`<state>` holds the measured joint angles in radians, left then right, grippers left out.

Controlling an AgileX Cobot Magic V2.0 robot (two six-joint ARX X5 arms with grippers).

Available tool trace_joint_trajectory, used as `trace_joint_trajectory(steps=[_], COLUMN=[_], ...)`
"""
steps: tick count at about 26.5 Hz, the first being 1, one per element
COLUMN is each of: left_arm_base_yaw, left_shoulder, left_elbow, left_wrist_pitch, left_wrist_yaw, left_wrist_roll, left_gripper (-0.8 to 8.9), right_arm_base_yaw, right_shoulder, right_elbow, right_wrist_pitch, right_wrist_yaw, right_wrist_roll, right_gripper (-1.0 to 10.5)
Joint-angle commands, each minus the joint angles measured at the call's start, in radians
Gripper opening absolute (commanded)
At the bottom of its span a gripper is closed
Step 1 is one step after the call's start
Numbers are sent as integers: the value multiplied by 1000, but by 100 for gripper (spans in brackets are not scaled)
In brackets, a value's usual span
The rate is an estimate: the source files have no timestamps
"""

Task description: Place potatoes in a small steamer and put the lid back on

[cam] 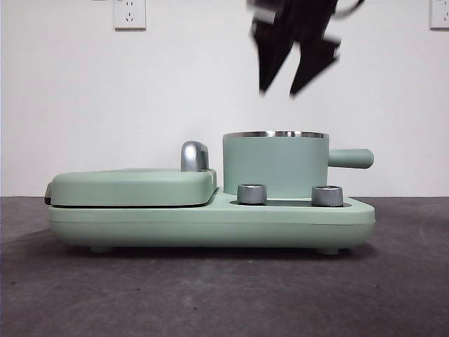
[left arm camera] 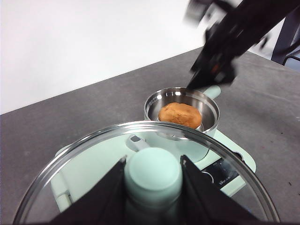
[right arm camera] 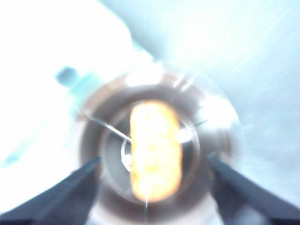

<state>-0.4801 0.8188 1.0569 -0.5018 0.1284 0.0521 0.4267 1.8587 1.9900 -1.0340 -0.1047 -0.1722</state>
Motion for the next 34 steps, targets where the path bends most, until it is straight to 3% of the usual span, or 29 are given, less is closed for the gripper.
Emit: trace_joint_trajectory(steps=[1, 5, 22, 34], left_arm_base_yaw=[-3, -5, -23, -97], left_shoulder=[1, 13, 174, 467], left_elbow=[13, 13, 13, 18], left_wrist_pitch=[38, 89, 211, 595], left_wrist_yaw=[-1, 25, 91, 116], left_wrist_roll=[8, 5, -21, -58], left_gripper=[16, 16, 15, 15], right_arm_base_yaw=[6, 8, 11, 11], right_shoulder=[-71, -258, -1011, -1275], right_elbow=[26, -41, -799, -1047], right_wrist_pitch=[-87, -130, 17, -11], right_wrist_yaw=[0, 2, 1, -11], right_wrist_roll=[31, 31, 66, 128], right_gripper=[267, 266, 267, 267])
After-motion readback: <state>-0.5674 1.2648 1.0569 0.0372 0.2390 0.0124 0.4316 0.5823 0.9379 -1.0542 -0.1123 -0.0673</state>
